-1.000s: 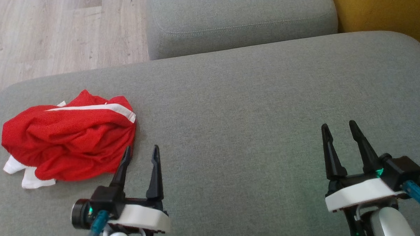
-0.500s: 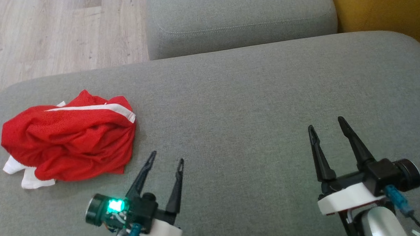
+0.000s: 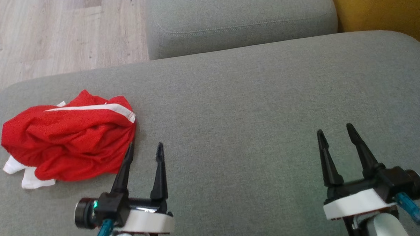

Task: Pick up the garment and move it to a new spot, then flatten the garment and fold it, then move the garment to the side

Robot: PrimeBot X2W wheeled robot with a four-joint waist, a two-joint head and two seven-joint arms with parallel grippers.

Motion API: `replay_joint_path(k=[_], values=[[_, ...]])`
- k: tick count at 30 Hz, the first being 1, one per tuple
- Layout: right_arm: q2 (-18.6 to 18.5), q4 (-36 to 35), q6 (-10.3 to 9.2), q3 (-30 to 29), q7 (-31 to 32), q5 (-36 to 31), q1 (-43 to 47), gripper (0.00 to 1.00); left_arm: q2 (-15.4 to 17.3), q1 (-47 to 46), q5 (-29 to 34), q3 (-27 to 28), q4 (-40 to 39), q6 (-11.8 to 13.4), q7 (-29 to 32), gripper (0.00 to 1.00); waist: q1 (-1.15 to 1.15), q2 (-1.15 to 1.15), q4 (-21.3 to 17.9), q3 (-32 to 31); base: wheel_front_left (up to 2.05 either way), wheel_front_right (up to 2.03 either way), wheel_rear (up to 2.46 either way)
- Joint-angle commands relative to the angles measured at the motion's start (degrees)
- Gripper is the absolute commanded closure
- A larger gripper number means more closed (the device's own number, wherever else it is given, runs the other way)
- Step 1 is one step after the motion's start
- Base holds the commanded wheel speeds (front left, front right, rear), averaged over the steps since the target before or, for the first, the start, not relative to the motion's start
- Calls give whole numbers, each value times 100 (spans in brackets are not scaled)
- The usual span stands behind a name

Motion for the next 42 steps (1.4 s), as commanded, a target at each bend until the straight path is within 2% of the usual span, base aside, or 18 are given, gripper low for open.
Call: replay_joint_path(k=[1,8,17,26,42], values=[[-52,-73,-4,63,-108,-21,-110,0,-88,-36,-6,344,-152,-134,-111,0,0,0,4,-9,0,0,0],[-52,341,-4,50,-116,87,-134,0,-339,141,-4,735,239,-671,-119,0,0,0,-5,-32,0,0,0],[-52,286,-4,73,-116,125,-183,0,-536,201,198,1126,256,-943,-119,0,0,0,-5,-53,0,0,0],[-52,249,-4,137,-116,180,-125,0,-591,283,346,1324,245,-1059,-119,0,0,0,237,-121,0,0,0],[-52,175,-4,687,-116,333,-9,0,-605,403,452,1671,202,-1029,-119,0,0,0,1397,-187,0,0,0]])
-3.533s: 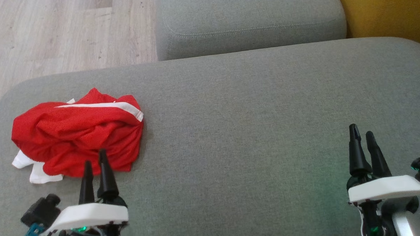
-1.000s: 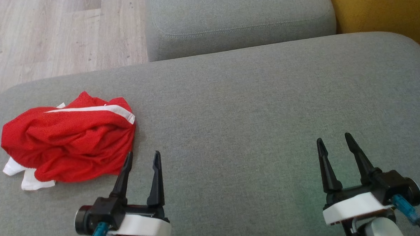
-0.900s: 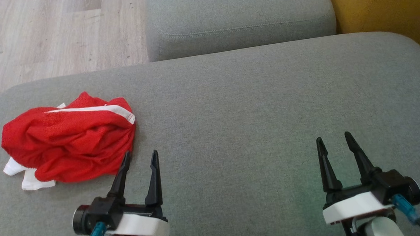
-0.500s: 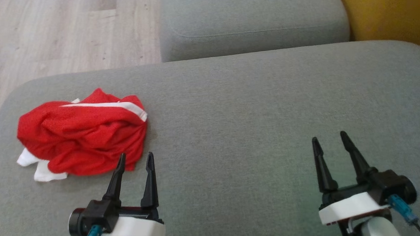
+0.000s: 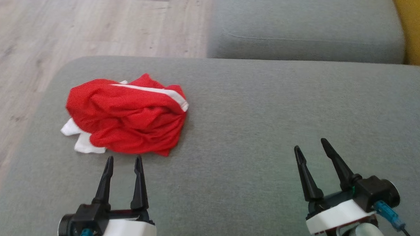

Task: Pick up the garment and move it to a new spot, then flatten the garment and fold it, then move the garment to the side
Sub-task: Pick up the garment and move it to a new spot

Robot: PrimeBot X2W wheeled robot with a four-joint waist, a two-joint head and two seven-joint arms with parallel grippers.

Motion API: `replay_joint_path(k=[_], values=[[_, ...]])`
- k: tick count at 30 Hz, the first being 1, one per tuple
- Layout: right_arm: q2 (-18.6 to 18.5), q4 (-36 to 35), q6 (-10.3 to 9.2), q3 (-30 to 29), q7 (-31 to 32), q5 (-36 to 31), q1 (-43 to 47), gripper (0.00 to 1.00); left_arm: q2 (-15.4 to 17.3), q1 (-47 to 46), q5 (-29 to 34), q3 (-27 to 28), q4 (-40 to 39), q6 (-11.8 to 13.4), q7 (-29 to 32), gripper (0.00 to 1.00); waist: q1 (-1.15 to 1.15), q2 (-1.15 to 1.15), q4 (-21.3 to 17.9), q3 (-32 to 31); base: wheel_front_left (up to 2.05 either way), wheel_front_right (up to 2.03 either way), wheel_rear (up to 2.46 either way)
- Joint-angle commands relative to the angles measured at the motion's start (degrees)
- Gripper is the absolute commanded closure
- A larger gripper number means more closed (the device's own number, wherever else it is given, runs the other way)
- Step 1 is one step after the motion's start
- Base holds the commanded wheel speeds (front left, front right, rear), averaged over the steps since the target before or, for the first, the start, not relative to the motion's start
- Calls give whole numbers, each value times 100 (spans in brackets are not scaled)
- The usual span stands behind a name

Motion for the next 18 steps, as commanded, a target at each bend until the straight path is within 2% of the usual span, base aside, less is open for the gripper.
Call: replay_joint_path(k=[1,7,14,16,18], values=[[-50,-207,-4,148,-61,49,-128,0,-12,-103,25,198,-195,19,-55,0,0,0,205,-18,0,0,0],[-50,-195,-4,317,-61,103,-100,0,-12,-73,15,228,-217,55,-55,0,0,0,567,-62,0,0,0],[-50,-196,-4,432,-61,99,-59,0,-12,-61,-16,250,-268,50,-55,0,0,0,751,-69,0,0,0],[-50,-210,-4,446,-61,88,-62,0,-12,-86,-11,295,-268,19,-55,0,0,0,754,-19,0,0,0],[-50,-224,-4,440,-61,49,-100,0,17,-212,61,294,-239,-113,-55,0,0,0,733,89,0,0,0]])
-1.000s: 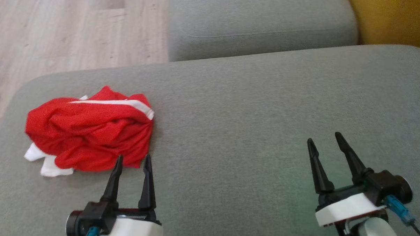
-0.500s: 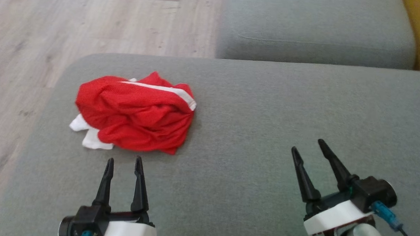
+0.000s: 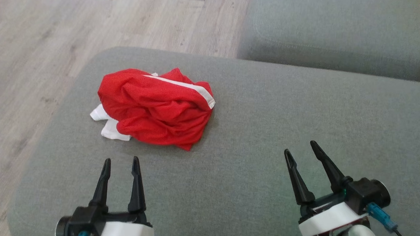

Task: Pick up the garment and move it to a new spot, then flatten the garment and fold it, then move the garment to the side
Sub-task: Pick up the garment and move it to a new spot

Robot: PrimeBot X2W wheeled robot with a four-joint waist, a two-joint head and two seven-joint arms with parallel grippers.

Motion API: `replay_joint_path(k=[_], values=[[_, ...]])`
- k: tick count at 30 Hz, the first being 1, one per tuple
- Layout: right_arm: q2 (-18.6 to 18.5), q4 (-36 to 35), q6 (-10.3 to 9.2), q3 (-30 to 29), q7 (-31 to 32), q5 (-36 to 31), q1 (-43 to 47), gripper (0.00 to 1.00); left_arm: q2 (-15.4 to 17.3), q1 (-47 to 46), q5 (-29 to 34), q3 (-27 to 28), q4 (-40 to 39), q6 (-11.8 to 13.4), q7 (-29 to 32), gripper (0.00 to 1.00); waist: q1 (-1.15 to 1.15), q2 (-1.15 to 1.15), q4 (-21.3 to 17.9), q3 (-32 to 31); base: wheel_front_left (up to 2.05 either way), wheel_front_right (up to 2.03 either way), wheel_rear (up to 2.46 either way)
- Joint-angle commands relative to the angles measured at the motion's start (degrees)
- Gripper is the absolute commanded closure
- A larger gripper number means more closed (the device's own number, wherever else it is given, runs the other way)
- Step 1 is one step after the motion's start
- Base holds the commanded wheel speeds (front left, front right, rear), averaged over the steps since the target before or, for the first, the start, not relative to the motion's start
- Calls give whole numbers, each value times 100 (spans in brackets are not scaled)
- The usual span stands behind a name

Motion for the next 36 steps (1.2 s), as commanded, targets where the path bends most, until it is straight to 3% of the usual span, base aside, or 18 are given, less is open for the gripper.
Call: replay_joint_path(k=[1,5,9,18,27,28,29,36], values=[[-50,-205,-4,129,-61,-61,-153,0,34,-412,79,196,-160,-75,-55,0,1,0,-37,131,0,0,0],[-50,-207,-4,79,-61,-201,-263,0,316,-1144,212,161,167,-342,-8,0,1,0,-126,384,0,0,0],[-50,-246,-4,4,-61,-297,-446,0,719,-2197,206,3,776,-561,596,0,1,0,-279,718,0,0,0],[-50,-257,-4,-41,-61,-381,-759,0,1322,-3708,-277,-370,2198,-685,1968,0,1,0,-692,1273,0,0,0],[-50,-278,-4,-40,-61,-373,-937,0,1646,-4296,-696,-871,3181,-690,1913,0,1,0,-998,1497,0,0,0],[-50,-277,-4,-35,-61,-373,-943,0,1667,-4334,-707,-902,3266,-690,1858,56,1,0,-1023,1503,0,0,0],[-50,-272,-4,-30,-61,-373,-946,0,1705,-4372,-691,-948,3317,-690,1750,100,1,0,-1055,1504,0,0,0],[-50,-224,-4,-96,-61,-340,-913,0,1775,-4618,-512,-949,3324,-521,613,100,1,0,-1154,1302,0,0,0]])
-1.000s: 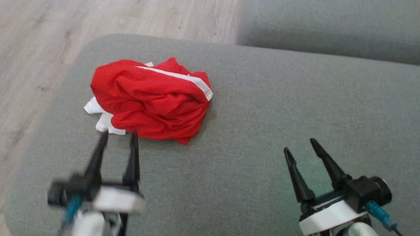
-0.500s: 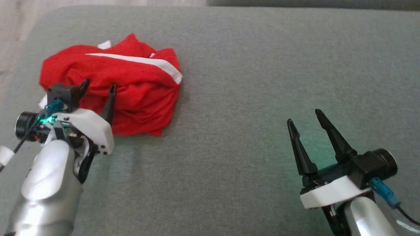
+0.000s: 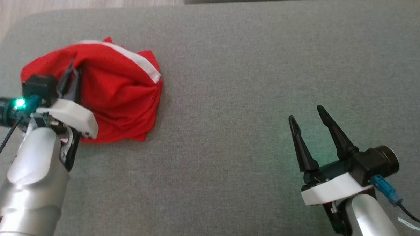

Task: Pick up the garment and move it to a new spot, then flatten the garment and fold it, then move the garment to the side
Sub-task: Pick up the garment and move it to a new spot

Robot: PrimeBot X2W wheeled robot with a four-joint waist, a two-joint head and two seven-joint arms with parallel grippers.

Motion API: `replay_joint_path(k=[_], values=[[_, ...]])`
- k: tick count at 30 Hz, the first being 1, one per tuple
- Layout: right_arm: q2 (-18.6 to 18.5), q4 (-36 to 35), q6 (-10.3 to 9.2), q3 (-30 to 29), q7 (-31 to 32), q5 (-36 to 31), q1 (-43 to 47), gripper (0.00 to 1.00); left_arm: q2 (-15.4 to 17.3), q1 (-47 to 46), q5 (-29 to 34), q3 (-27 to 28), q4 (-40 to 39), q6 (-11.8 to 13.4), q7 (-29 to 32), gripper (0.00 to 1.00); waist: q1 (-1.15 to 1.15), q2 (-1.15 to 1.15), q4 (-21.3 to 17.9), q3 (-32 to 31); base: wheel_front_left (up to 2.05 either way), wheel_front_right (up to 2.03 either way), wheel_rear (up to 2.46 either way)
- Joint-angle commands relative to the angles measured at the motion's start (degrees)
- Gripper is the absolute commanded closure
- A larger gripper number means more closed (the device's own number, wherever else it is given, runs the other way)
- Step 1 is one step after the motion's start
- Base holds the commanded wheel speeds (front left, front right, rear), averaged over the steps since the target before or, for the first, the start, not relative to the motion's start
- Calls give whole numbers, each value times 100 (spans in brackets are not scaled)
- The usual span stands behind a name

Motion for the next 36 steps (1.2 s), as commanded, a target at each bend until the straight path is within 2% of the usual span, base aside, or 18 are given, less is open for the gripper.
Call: replay_joint_path(k=[1,4,8,14,18,22,27,33,36], values=[[-28,-155,-4,126,-61,20,-136,0,283,-370,43,204,-244,104,-248,100,0,0,-22,-121,0,0,0],[-28,-118,-4,144,-61,61,-77,0,241,-411,78,260,-579,249,-563,100,0,0,-50,-322,0,0,0],[-28,-93,-4,132,-61,137,27,0,204,-275,136,335,-1398,436,-713,100,0,0,-117,-604,0,0,0],[-28,-70,-4,94,-61,248,166,0,87,227,154,265,-2710,615,-707,100,0,0,-249,-915,0,0,0],[-28,-94,-4,52,-61,292,209,0,-46,540,176,28,-3344,672,-462,100,0,0,-416,-1015,0,0,0],[-28,-117,-4,42,-61,306,196,0,-148,741,194,-169,-3679,692,-304,100,0,0,-628,-1040,0,0,0],[-28,-223,-4,82,-61,389,84,0,-311,964,186,-393,-3939,756,-140,100,0,0,-1156,-920,0,0,0],[-28,-374,-4,108,-61,495,-78,0,-440,779,334,-632,-3811,752,-109,100,0,0,-1797,-583,0,0,0],[-28,-450,-4,120,-61,768,-173,0,-558,593,439,-740,-3597,785,-135,100,0,0,-2115,-356,0,0,0]])
